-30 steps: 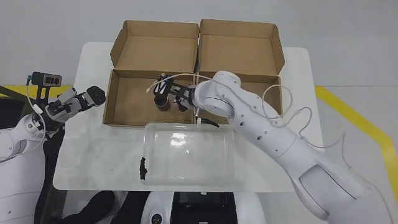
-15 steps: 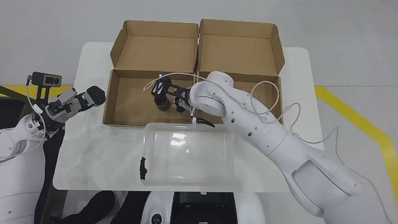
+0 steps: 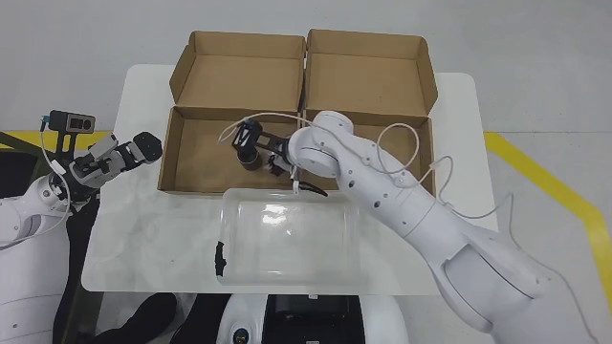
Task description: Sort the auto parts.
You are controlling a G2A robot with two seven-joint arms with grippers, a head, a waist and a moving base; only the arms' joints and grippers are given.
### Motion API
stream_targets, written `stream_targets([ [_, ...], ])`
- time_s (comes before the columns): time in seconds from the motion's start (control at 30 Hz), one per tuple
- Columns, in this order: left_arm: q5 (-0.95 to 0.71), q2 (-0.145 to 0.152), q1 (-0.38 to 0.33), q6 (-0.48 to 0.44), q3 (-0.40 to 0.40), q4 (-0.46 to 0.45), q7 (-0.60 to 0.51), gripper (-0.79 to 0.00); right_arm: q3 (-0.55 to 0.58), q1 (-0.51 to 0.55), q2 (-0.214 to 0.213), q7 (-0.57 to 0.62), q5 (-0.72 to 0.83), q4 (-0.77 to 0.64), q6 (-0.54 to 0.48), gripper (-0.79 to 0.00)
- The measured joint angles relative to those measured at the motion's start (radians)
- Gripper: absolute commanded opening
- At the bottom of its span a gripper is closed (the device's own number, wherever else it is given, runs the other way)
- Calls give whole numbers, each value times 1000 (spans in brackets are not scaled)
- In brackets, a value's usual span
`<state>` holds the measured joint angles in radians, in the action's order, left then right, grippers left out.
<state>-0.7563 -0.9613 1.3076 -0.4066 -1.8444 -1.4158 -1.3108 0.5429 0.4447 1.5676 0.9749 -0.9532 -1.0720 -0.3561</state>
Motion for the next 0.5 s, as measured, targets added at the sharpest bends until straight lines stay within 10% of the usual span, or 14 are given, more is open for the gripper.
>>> stream_targets([
  [0.5, 0, 0, 0, 0, 0, 0, 0, 0, 66, 58, -22, 59, -44, -221, 10, -212],
])
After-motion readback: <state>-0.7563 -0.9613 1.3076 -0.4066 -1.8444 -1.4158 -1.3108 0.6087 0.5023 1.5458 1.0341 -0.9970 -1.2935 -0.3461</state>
